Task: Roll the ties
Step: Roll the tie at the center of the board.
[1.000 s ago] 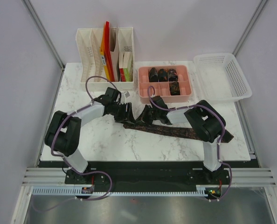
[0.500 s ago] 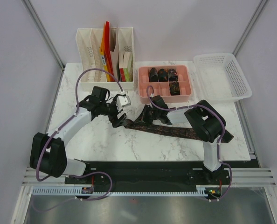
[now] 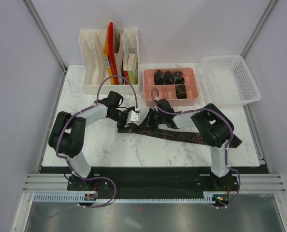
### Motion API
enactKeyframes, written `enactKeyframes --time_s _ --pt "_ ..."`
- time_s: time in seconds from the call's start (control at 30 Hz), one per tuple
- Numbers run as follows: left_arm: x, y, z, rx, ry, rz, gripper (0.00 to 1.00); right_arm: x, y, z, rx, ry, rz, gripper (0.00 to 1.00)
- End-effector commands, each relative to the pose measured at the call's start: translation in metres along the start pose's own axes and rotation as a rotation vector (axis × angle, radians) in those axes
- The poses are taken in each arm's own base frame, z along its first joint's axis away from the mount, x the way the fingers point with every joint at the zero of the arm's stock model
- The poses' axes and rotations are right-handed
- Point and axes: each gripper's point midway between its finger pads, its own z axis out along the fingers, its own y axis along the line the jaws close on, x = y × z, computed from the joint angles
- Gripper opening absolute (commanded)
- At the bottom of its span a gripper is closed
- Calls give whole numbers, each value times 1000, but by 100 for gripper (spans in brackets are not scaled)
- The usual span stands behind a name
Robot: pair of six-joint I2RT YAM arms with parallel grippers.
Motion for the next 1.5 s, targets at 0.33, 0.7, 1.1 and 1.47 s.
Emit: enactKeyframes --time_s 0.33,0.7,1.1,1.47 --pt "2 14 18 1 60 101 66 -13 14 0 -64 -45 -83 0" --pt "12 -7 25 18 150 49 33 -13 31 -7 -111 -30 -90 21" --pt "13 -13 28 18 151 -8 27 -13 53 -30 -160 -12 -53 53" --pt "11 -13 30 19 138 -39 27 -4 32 -29 -66 -3 -29 69"
